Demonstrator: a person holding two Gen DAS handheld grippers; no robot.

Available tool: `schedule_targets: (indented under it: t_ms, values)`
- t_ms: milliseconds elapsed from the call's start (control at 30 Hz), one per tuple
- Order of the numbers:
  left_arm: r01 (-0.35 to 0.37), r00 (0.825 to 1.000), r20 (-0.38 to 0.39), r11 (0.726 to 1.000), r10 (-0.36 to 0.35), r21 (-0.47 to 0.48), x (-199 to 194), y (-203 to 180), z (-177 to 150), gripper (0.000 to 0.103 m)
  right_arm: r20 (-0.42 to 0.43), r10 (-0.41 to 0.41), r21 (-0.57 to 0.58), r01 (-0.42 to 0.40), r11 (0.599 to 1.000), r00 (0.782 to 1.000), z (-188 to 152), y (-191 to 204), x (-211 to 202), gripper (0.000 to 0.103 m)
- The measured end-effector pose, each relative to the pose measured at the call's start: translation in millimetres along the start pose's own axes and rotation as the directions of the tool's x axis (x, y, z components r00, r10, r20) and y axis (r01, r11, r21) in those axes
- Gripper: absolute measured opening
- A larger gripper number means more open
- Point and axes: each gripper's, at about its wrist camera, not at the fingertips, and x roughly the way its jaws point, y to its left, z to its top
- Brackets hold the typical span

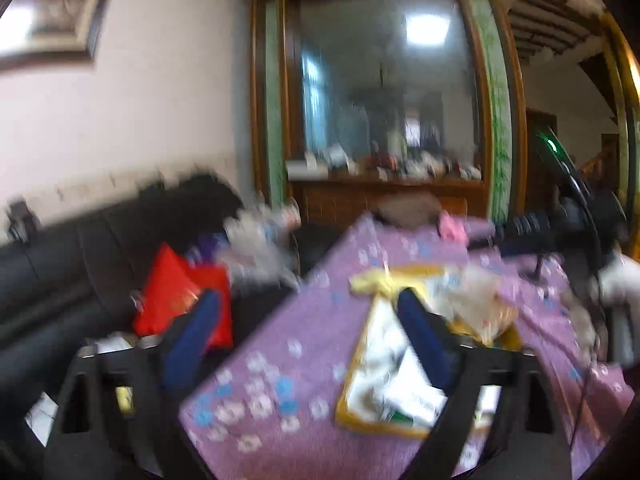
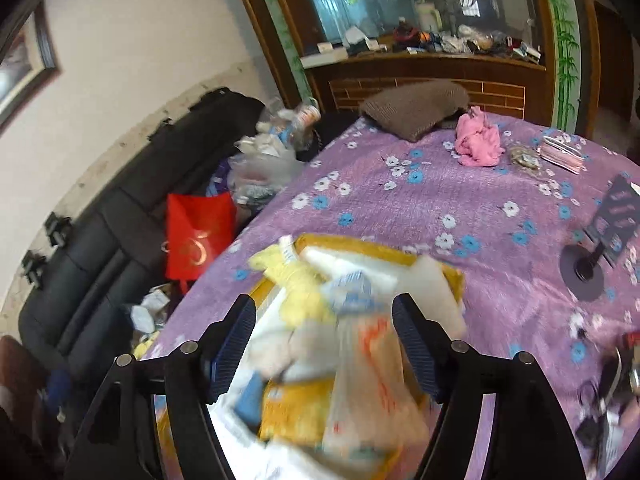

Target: Organize soft objects

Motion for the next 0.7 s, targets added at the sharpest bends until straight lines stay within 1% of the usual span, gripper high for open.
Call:
schedule_targets:
  t_ms: [33, 67, 100, 133, 167, 200, 233, 300, 367, 400, 500, 600, 700]
  values:
    - [0.049, 0.998, 0.051, 0.999, -0.049, -0.008, -8, -4, 3, 0.103, 0.019, 0.009, -0.004, -0.009, 1.000, 1.000, -10, 1, -13, 0.073]
    - [0.100, 0.993, 0.068, 0.995, -0.098, -0.030, -10, -6, 5, 0.103, 0.032, 0.015, -0.009, -0.015, 1.000, 0.999, -18, 2, -22, 0.078]
    - [0.164, 0.986, 0.044, 0.984, -0.161, -0.070, -5, -8, 7, 0.103, 0.054, 0.025, -0.017, -0.024, 1.000, 0.998, -30, 3, -36, 0.083]
    - [0.219, 0.975, -0.020, 0.969, -0.222, -0.113, 7, -11, 8, 0.103, 0.082, 0.033, -0.026, -0.031, 0.999, 0.996, -43, 4, -49, 0.085]
    - [0.231, 0.969, -0.058, 0.964, -0.241, -0.132, 14, -15, 9, 0.103, 0.105, 0.034, -0.032, -0.031, 0.999, 0.994, -55, 6, -59, 0.087]
    - [0.207, 0.970, -0.098, 0.968, -0.222, -0.142, 21, -20, 9, 0.103, 0.121, 0.033, -0.039, -0.029, 0.999, 0.992, -68, 7, -68, 0.087]
    - [0.151, 0.980, -0.109, 0.979, -0.167, -0.137, 21, -25, 8, 0.103, 0.125, 0.032, -0.042, -0.027, 0.999, 0.992, -77, 6, -74, 0.087]
    - [0.087, 0.991, -0.090, 0.990, -0.097, -0.114, 14, -36, 9, 0.103, 0.126, 0.028, -0.047, -0.023, 0.999, 0.992, -100, 4, -84, 0.087]
    - [0.065, 0.994, -0.082, 0.994, -0.072, -0.091, 7, -44, 11, 0.103, 0.122, 0.018, -0.052, -0.011, 0.999, 0.992, -114, 0, -91, 0.087]
    - [0.062, 0.993, -0.093, 0.994, -0.070, -0.085, 5, -47, 13, 0.103, 0.121, 0.005, -0.058, 0.002, 0.998, 0.993, -123, -2, -95, 0.087]
    - [0.043, 0.985, -0.166, 0.996, -0.055, -0.077, 9, -53, 14, 0.103, 0.116, -0.006, -0.073, 0.014, 0.997, 0.993, -140, -6, -104, 0.087]
    - [-0.035, 0.971, -0.239, 0.999, 0.026, -0.034, 16, -65, 14, 0.103, 0.109, -0.019, -0.085, 0.028, 0.996, 0.994, -149, -3, -112, 0.088]
    - [-0.066, 0.955, -0.291, 0.997, 0.055, -0.028, 21, -70, 9, 0.103, 0.104, -0.033, -0.113, 0.045, 0.993, 0.994, -155, 4, -117, 0.089]
